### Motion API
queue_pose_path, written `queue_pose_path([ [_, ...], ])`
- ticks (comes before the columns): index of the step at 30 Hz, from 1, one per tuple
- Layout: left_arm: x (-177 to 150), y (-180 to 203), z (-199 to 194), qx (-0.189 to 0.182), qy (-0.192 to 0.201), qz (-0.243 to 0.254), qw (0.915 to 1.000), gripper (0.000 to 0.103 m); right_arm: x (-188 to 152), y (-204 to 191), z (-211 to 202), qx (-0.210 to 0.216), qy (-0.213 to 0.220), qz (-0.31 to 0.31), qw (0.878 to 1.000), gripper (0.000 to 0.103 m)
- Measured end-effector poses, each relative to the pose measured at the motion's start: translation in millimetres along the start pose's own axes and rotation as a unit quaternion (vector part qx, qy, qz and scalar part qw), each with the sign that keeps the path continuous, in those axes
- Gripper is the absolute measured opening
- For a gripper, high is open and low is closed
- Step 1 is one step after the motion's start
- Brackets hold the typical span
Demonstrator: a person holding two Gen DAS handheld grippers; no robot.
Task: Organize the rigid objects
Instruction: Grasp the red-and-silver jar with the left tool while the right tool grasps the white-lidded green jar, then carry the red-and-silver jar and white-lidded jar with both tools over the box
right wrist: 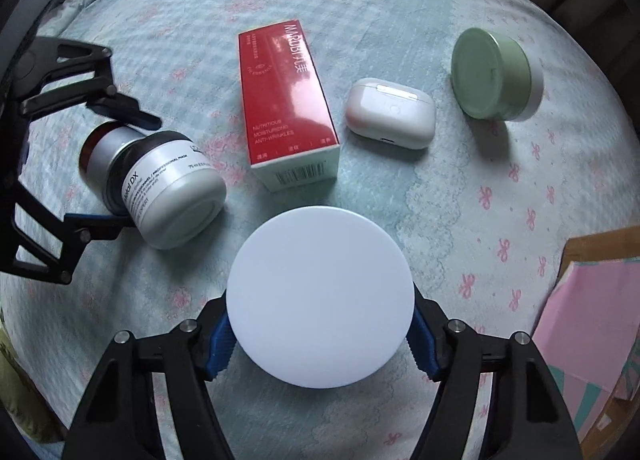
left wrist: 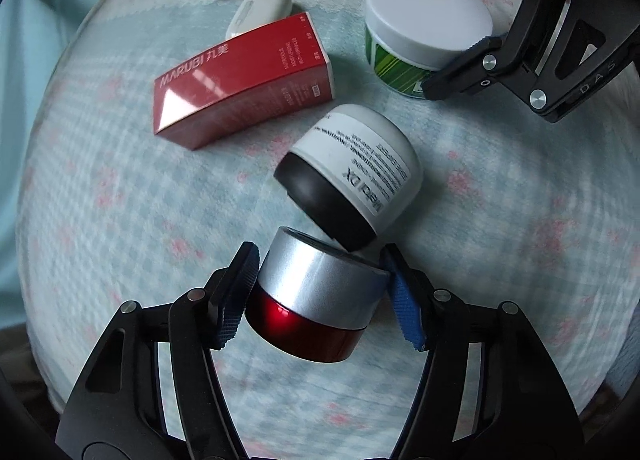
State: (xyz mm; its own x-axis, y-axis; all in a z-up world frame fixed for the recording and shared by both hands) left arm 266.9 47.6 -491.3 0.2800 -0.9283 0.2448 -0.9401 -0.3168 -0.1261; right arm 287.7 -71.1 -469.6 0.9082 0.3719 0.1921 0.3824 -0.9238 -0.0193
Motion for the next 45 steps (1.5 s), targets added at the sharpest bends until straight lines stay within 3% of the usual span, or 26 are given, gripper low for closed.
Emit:
queue_pose_path([
  [7, -20, 3, -26, 0.001, 0.013, -0.071, 0.9974, 0.058, -10, -2, -22, -0.005, 0.007, 0.020, 1.000, 0.067],
  [15, -19, 0, -87, 0.019, 0.059, -0.148, 0.9870, 0.058, -16, -5, -76, -0.016, 0.038, 0.041, 0.998, 0.067],
  [19, -5, 4, -130, 0.033, 0.087, -0.187, 0.9780, 0.057, -19, -7, -113, -0.019, 0.053, 0.062, 0.996, 0.067],
  [27, 23, 14, -215, 0.048, 0.144, -0.265, 0.9521, 0.051, -32, -14, -205, -0.022, 0.081, 0.101, 0.991, 0.067],
  [35, 51, 28, -255, 0.027, 0.179, -0.320, 0.9299, 0.050, -39, 2, -260, -0.028, 0.108, 0.141, 0.984, 0.067],
  [45, 112, 51, -285, 0.032, 0.206, -0.321, 0.9239, 0.050, -61, 53, -310, -0.032, 0.144, 0.173, 0.974, 0.067],
])
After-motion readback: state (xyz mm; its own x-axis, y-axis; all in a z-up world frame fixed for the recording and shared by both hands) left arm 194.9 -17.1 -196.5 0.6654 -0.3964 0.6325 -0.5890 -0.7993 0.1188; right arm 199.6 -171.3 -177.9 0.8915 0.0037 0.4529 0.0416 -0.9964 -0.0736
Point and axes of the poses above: each gripper's, at about its wrist camera, not at the fingertips, and z roughly the way its jaws point, y to its right, x to its top, the point moved 4 cm from there along z, roughly the way its jaws point, and after that the axes turned 5 degrees about y, right-handed, at the moved point
